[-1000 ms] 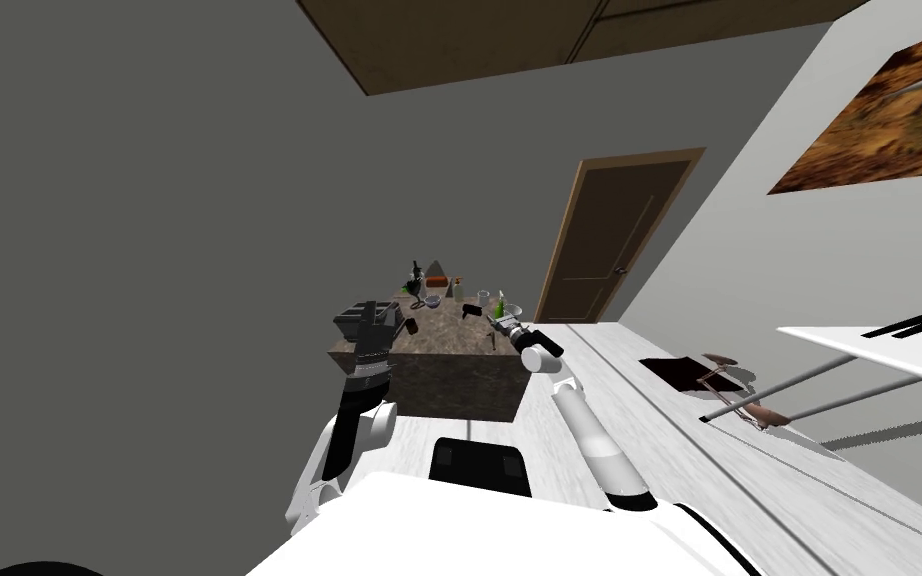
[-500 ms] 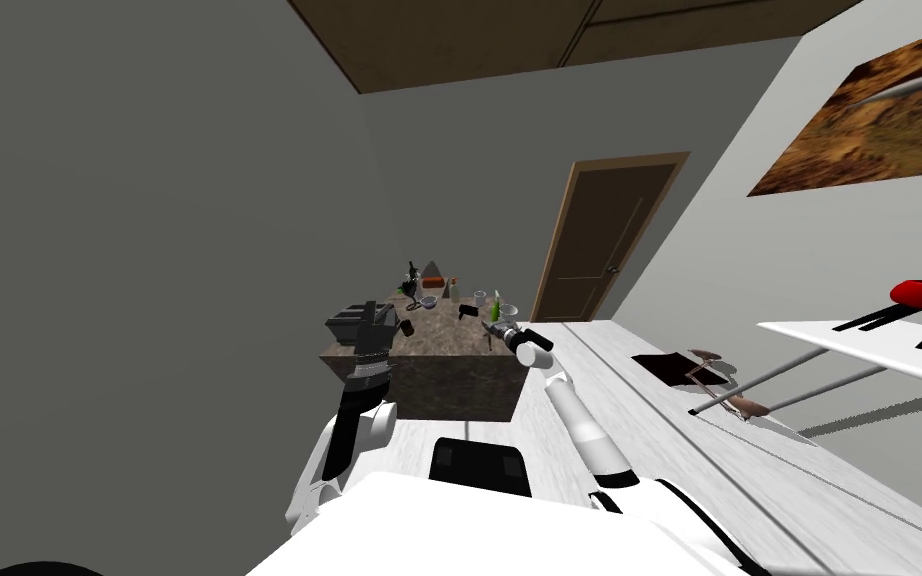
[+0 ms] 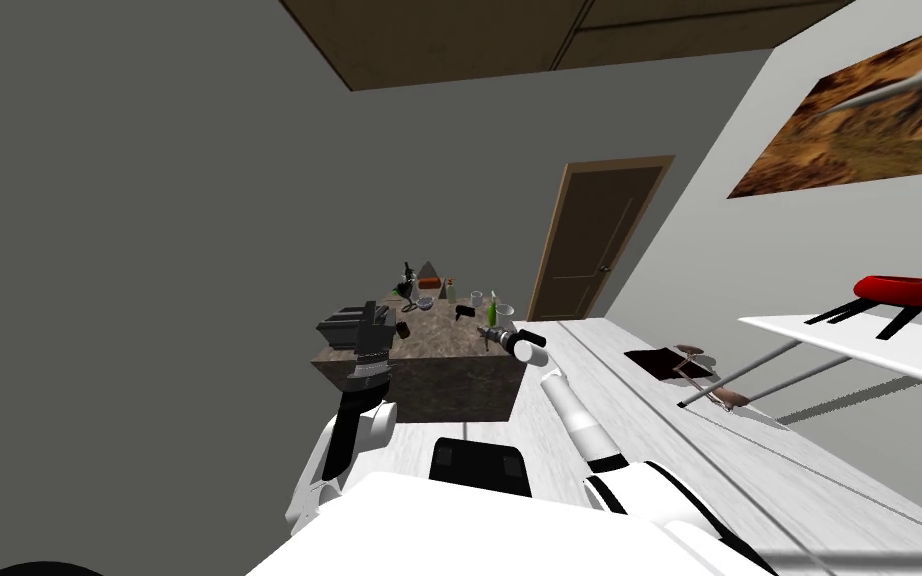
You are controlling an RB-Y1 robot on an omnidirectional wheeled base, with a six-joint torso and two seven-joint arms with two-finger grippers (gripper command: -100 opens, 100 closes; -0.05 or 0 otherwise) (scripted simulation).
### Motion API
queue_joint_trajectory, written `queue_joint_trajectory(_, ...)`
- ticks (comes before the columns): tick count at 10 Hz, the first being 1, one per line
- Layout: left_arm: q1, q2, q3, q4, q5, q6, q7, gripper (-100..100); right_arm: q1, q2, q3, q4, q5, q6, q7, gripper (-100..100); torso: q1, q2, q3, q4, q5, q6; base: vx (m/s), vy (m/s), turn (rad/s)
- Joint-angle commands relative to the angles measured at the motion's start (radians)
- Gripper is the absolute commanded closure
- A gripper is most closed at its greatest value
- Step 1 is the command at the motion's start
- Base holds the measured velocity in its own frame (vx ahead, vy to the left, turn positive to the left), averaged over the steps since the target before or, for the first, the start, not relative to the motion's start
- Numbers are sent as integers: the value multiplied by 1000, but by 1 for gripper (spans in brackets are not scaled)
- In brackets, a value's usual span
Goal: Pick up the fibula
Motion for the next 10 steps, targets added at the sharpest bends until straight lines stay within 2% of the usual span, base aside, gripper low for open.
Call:
queue_joint_trajectory(1,0,0,0,0,0,0,0,0,-21,1,4,50,-29,42,-36,-100,0,0,0,0,0,0,15,0,-57)
queue_joint_trajectory(5,0,0,0,0,0,0,0,0,-27,-4,13,134,-68,108,-88,-100,0,0,0,0,0,0,11,-1,-37)
queue_joint_trajectory(6,0,0,0,0,0,0,0,0,-28,-1,13,126,-68,91,-74,-100,-1,1,0,0,0,0,0,0,0)
queue_joint_trajectory(7,0,0,0,0,0,0,0,0,-28,-1,13,129,-69,94,-75,0,0,1,1,0,0,0,0,0,0)
queue_joint_trajectory(8,0,0,0,0,0,0,0,0,-76,18,-37,179,-59,55,-44,-100,0,1,1,0,0,0,-26,-55,232)
queue_joint_trajectory(9,0,0,0,0,0,0,0,0,-76,18,-41,209,-59,55,-44,-100,-2,2,1,1,0,-1,-25,-88,139)
queue_joint_trajectory(10,0,0,0,0,0,0,0,0,-118,37,-82,233,-49,16,-12,-100,-5,3,1,1,-1,0,-52,-98,179)
